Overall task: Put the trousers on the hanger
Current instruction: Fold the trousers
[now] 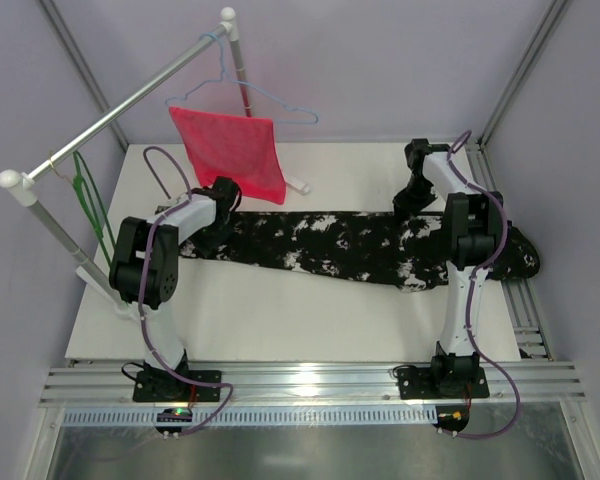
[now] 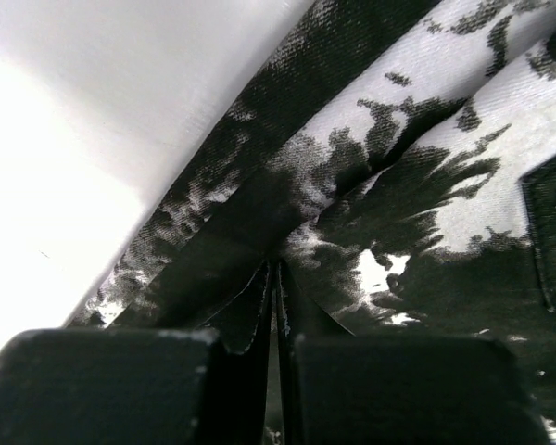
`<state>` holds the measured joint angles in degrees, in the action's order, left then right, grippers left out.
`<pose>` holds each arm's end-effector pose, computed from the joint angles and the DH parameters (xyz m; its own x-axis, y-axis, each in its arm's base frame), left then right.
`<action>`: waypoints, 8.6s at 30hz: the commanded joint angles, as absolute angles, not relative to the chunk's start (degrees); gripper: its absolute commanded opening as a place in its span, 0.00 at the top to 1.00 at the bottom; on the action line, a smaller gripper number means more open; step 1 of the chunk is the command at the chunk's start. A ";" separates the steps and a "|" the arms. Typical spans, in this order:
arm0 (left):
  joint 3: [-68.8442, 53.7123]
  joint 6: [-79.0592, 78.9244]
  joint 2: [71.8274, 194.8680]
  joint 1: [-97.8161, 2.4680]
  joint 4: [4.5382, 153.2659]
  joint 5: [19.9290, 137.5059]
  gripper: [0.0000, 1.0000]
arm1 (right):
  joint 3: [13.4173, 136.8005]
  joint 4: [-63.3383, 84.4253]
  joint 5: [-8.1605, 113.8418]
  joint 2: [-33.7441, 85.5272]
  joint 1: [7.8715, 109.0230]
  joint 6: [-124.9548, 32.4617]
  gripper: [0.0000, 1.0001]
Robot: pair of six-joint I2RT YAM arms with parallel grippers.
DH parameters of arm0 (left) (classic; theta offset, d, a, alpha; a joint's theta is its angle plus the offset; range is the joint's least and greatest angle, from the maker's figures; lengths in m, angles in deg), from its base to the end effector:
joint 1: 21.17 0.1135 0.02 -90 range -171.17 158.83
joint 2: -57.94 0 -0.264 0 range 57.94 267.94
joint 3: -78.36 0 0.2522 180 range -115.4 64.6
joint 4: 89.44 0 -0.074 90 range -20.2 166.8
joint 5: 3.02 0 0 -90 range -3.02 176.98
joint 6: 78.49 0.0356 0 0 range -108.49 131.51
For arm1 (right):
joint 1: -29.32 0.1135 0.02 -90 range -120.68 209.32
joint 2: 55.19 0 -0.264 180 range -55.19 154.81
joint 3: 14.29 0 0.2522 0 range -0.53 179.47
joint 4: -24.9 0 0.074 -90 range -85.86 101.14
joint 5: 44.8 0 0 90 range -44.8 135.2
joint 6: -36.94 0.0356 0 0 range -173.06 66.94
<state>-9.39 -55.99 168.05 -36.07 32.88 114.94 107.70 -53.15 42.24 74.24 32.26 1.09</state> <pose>0.3544 -0.0770 0.1616 -0.5017 -0.7109 -0.4928 -0.8224 0.5686 0.0169 0.4459 0.0211 0.1755 -0.6213 0.7786 -0.0878 0.7794 0.6257 0.0336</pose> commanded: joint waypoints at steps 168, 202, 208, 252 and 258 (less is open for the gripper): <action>-17.22 -39.47 180.82 -48.07 36.02 102.45 0.27 | 88.86 -19.52 38.09 57.68 33.10 -28.98 0.55; -14.15 -38.15 175.54 -47.63 37.78 103.33 0.28 | 39.47 -4.07 42.21 28.56 25.72 -5.78 0.48; -14.23 -38.23 175.71 -47.54 37.60 103.85 0.27 | 39.38 -2.66 40.98 30.85 25.80 -6.04 0.47; -14.58 -30.06 162.45 -53.69 36.28 103.15 0.24 | 58.08 -29.72 41.78 32.10 26.34 -21.50 0.57; -15.46 -30.41 163.05 -56.24 42.26 96.22 0.24 | 66.78 -30.52 43.53 29.09 17.48 -24.75 0.54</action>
